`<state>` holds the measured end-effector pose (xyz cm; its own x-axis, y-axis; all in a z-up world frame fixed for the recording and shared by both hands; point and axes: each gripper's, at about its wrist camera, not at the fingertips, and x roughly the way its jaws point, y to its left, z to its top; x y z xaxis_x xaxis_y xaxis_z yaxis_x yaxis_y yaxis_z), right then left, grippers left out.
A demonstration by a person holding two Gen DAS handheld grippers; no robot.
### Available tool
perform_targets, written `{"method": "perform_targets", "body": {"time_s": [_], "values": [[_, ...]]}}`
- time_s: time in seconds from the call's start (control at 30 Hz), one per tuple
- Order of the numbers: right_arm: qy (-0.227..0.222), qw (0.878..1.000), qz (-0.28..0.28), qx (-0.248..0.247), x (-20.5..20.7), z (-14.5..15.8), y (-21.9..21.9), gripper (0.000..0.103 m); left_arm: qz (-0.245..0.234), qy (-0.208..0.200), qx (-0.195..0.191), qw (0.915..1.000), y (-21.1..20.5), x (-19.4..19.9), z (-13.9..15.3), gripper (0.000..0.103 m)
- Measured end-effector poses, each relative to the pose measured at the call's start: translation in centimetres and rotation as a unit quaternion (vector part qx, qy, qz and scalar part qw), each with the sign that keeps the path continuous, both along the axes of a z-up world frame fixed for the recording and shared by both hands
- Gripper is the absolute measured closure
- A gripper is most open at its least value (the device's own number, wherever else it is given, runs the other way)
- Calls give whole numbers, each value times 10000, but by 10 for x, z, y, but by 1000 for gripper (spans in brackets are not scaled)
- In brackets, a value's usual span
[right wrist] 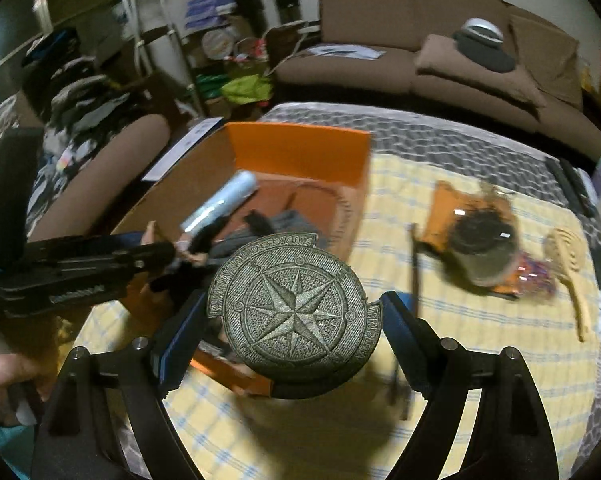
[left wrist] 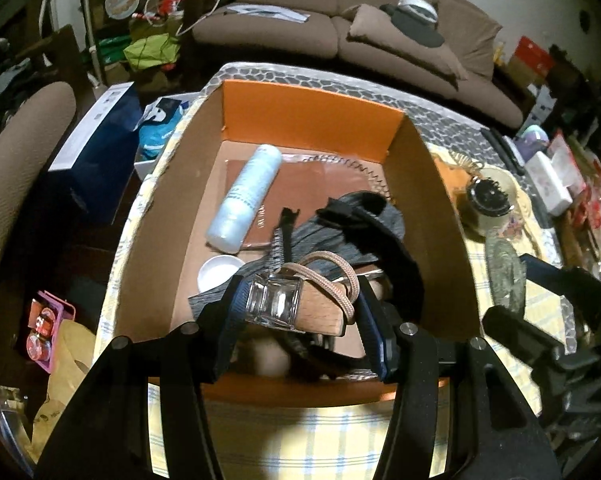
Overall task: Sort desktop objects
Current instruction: 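Open both tools to release the bottle and coaster into the box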
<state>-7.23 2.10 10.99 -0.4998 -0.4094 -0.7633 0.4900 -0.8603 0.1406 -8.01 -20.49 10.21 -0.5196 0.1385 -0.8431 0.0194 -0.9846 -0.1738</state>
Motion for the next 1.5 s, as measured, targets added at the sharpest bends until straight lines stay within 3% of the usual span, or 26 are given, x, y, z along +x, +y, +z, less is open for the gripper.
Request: {"method": "perform_targets", "body": {"time_s": [0.27,0.87,1.2,1.5], "values": [[-85,9998,139,62,-10,-13,-31,16,295,-111,87,9995,-21,-7,-12,53],[-205,9990,194,360,-24,-43,-68,16,390,-255,-529,9975,-33,-17,-30,53],[-260,9985,141,450,-28,-52,-70,14,469,-336,-585,9966,-36,-20,-37,52],[-190,9995,37,242,-29,-41,-62,11,529,-125,-358,9979,-42,-15,-23,35]]}}
